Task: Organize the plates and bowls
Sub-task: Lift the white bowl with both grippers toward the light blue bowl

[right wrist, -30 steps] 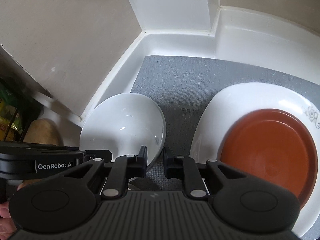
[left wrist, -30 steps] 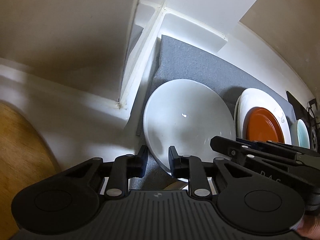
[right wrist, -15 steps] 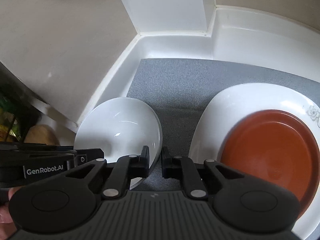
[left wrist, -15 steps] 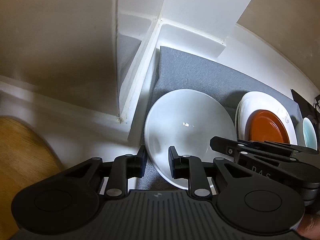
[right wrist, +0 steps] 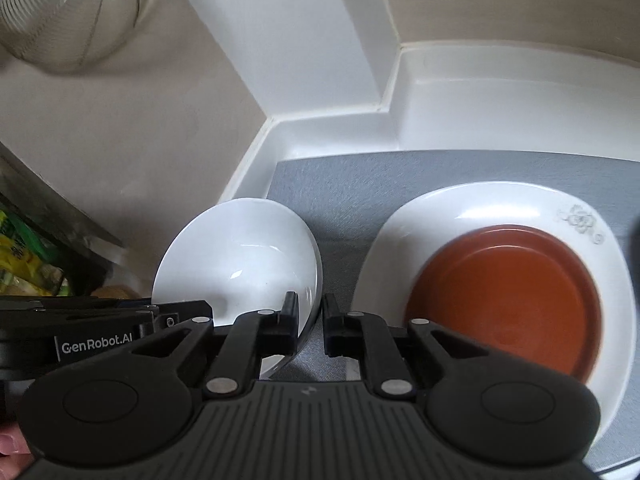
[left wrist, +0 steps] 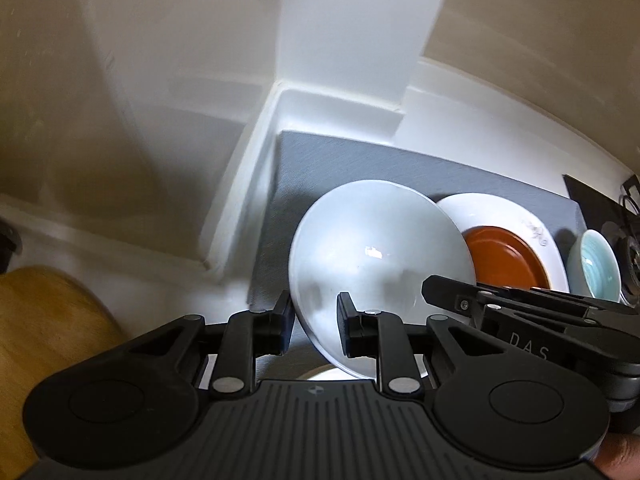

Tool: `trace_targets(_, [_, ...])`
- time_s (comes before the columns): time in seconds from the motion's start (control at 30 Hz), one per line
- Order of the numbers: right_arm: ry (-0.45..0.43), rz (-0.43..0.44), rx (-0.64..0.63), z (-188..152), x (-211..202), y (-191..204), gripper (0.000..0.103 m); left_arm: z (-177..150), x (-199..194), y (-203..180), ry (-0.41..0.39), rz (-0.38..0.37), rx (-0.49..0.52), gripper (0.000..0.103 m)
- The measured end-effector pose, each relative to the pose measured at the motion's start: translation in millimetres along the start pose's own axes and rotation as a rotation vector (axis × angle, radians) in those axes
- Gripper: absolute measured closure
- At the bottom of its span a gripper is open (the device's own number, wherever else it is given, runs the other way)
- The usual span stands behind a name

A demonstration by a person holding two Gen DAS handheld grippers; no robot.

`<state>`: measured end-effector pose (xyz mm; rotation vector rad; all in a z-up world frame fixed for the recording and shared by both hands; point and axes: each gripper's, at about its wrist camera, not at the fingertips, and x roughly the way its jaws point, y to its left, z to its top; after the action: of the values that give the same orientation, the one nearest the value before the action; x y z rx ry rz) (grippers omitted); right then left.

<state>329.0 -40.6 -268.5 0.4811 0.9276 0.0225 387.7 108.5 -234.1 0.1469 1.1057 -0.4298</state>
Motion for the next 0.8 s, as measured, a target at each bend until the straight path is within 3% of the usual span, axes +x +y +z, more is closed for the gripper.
trace_targets(0.4, [-0.128, -0.047, 0.095, -4.4, -86.1, -56.0, 0.090, 8.2, -35.3, -96.7, -0.024, -0.038, 0.152, 0.079])
trace_targets(0.8, [-0.318, -0.201, 0.226, 4.4, -188.1, -151.7, 0.091, 31.1, -52.0, -225.8, -0.031, -0.208, 0.324, 0.079])
